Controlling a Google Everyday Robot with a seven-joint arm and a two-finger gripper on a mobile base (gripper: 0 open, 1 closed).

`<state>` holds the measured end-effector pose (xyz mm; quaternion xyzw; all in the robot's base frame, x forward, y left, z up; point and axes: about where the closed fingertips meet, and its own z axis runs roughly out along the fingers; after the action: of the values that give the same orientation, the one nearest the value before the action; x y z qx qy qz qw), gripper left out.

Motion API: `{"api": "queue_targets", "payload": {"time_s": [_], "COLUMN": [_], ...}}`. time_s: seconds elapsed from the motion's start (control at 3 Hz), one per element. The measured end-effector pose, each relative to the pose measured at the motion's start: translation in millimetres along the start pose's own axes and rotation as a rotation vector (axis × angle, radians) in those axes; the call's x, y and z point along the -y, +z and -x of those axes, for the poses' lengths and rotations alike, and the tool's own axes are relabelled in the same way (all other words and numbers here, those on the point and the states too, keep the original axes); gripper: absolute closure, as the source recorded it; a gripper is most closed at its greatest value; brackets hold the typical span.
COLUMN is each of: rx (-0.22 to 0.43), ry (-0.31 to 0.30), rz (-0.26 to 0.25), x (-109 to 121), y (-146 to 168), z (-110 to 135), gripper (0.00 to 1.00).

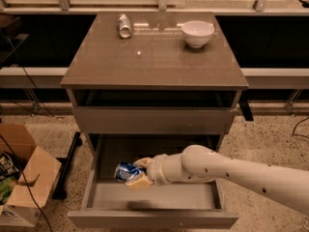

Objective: Pick pepsi can from middle drawer and place on counter

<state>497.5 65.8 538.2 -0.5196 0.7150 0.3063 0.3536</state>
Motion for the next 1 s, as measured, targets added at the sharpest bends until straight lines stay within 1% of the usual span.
{"api": "queue_targets", "payload": {"time_s": [0.33, 0.67, 1.0], "rx": [0.041, 0.048, 0.048], "ry": [-0.072, -0.18, -0.285], "rz": [-0.058, -0.129, -0.201], "x": [-9, -9, 6], "y": [-63, -121, -171], "z": [35, 77, 123], "gripper": [1.0, 1.0, 1.0]}}
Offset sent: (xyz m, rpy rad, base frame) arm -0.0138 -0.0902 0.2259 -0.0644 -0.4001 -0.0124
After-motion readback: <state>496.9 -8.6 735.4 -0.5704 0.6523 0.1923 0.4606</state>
